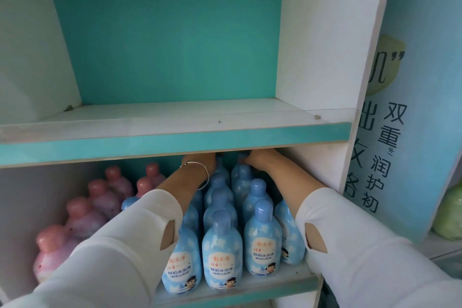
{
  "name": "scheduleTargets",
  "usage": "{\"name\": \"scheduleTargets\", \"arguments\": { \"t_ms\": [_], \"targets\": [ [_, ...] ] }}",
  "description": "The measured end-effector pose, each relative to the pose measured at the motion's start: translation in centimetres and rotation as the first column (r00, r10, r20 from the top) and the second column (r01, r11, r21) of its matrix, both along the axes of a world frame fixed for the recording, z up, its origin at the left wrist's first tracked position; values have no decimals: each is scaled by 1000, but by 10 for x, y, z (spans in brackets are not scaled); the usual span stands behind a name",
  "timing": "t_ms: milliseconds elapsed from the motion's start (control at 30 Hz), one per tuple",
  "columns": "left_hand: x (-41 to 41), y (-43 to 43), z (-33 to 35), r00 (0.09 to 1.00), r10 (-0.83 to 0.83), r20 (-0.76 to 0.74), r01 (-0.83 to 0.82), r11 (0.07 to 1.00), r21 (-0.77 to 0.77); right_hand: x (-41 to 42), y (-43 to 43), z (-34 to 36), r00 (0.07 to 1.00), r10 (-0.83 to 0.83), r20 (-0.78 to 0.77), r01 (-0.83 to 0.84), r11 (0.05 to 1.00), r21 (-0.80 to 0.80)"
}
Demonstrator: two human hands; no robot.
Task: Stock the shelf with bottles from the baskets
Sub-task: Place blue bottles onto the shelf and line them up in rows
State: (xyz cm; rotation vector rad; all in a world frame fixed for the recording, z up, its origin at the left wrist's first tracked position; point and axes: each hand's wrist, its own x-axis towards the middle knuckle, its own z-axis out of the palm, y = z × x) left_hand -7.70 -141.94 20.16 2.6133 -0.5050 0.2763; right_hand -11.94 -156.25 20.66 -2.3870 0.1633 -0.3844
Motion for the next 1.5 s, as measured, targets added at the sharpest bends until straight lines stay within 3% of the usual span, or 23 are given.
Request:
{"name": "scheduleTargets", "arguments": {
  "t_ms": [167,267,500,600,767,1000,1233,1400,1500],
  "targets": [
    [1,0,-1,1000,-14,20,14,1000,-4,-29,6,16,996,14,83,-21,996,90],
    [2,0,-2,1000,-13,12,12,1000,4,-17,6,13,997,1,-79,7,995,100],
    [-1,2,-1,998,-42,-50,45,997,57,-28,1,13,999,-34,1,34,989,142],
    [-10,8,6,998,-31,-48,34,998,53,-22,6,13,996,-60,-61,56,996,-63],
    [-34,28,27,999,0,-34,2,998,57,-42,14,22,999,-5,-36,-2,982,-191],
    [-99,78,41,1000,-9,3,9,996,-83,-96,42,29,996,84,-6,-82,946,-315],
    [-145,127,13,998,39,41,-37,998,-55,-136,82,12,984,177,24,-160,934,-320],
    [-163,149,-8,993,45,109,-49,998,37,-141,113,7,966,254,-45,-253,904,-345],
    [-158,162,-17,988,101,117,-103,995,8,-139,125,6,955,254,-150,-295,850,-436]
  ]
}}
